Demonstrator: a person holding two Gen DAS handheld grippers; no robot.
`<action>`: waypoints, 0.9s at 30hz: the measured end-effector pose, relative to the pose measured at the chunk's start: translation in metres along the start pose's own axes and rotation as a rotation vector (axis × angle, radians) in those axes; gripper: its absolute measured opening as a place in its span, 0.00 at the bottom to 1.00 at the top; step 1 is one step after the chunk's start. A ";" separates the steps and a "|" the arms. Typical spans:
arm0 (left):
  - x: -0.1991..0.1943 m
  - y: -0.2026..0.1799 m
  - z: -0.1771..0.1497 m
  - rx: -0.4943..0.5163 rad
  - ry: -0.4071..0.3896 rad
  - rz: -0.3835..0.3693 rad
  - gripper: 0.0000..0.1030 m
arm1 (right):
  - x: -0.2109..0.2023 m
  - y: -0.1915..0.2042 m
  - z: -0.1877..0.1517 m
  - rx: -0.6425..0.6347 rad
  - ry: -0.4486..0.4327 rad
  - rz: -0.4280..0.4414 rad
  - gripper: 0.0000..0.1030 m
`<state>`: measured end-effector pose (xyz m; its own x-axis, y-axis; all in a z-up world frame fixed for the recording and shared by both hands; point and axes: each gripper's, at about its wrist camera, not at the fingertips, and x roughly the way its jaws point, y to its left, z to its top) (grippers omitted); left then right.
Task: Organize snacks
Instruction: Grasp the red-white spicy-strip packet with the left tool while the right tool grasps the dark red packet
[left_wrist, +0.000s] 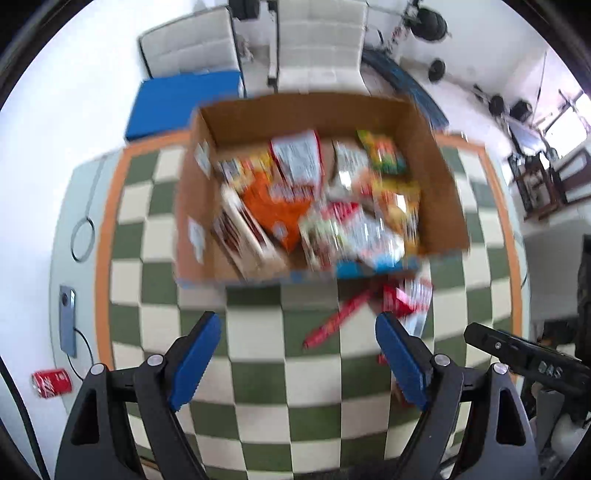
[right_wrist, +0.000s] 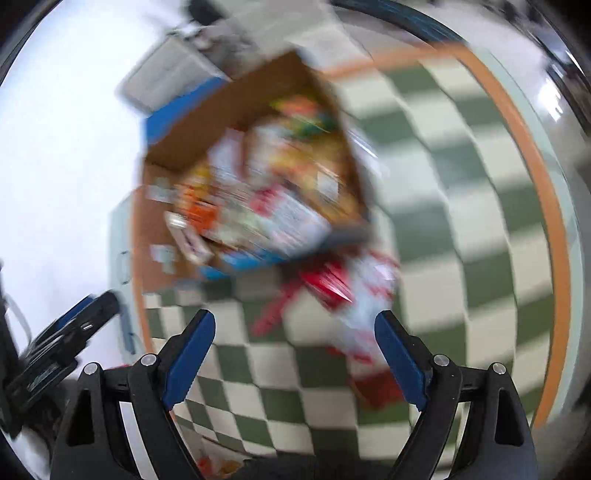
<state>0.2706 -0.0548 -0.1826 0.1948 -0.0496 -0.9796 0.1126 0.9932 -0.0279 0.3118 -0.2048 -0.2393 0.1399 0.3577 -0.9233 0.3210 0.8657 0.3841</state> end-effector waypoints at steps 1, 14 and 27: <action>0.011 -0.005 -0.008 0.014 0.026 0.004 0.83 | 0.010 -0.022 -0.013 0.057 0.030 -0.014 0.88; 0.084 -0.032 -0.062 0.052 0.194 0.044 0.83 | 0.127 -0.125 -0.087 0.413 0.200 -0.094 0.86; 0.122 -0.096 -0.047 0.138 0.267 -0.069 0.83 | 0.121 -0.096 -0.090 0.022 0.176 -0.361 0.63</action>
<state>0.2374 -0.1515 -0.3087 -0.0792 -0.0687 -0.9945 0.2513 0.9640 -0.0866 0.2132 -0.2132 -0.3891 -0.1472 0.0878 -0.9852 0.3405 0.9397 0.0328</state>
